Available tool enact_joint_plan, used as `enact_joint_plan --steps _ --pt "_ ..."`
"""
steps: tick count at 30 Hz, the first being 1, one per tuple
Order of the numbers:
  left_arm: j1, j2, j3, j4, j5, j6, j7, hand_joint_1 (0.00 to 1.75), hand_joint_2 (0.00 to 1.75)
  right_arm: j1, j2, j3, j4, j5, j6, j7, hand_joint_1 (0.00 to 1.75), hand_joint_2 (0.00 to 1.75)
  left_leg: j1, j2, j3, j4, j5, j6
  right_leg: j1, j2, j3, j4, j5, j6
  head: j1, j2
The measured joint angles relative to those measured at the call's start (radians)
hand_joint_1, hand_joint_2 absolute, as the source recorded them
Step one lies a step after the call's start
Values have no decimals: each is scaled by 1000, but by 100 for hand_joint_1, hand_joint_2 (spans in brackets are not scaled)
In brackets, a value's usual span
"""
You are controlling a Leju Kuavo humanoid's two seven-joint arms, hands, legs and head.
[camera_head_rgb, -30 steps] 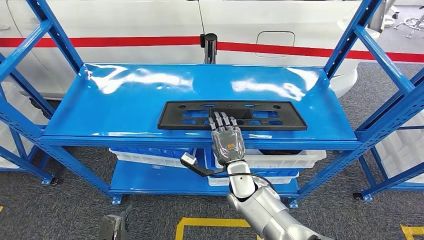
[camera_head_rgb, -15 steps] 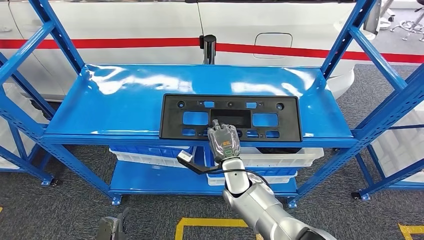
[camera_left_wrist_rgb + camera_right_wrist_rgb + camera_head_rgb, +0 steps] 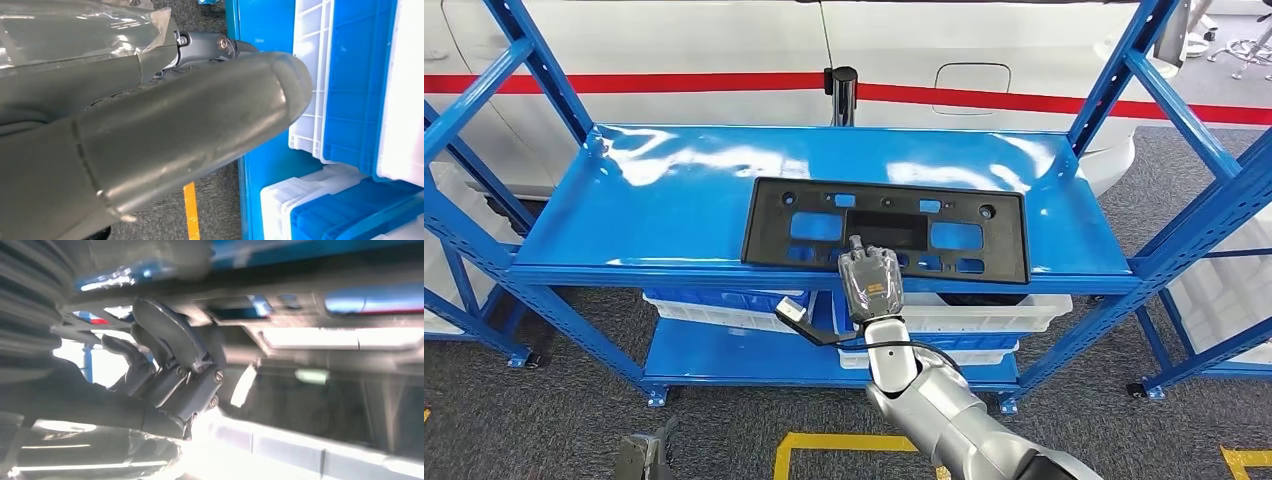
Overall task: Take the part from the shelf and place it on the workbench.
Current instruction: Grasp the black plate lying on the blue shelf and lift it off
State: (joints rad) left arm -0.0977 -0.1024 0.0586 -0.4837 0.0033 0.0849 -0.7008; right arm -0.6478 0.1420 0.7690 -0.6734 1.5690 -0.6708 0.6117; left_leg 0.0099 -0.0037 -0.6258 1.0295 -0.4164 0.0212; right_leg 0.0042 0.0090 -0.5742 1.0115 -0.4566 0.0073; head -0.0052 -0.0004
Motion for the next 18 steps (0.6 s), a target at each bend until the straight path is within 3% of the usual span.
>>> enact_joint_plan --steps 7,18 --pt "7 -1 0 0 -14 7 0 0 0 -67 -87 74 -137 0 -21 74 175 175 0 -1 -6 1 2 0 -1 0 -5 0 3 1 0 0" --pt "10 -19 -3 0 -37 12 0 0 0 -97 -341 82 -551 0 -26 86 175 175 -2 -3 -10 1 -2 2 -2 -1 -8 0 0 4 0 0"
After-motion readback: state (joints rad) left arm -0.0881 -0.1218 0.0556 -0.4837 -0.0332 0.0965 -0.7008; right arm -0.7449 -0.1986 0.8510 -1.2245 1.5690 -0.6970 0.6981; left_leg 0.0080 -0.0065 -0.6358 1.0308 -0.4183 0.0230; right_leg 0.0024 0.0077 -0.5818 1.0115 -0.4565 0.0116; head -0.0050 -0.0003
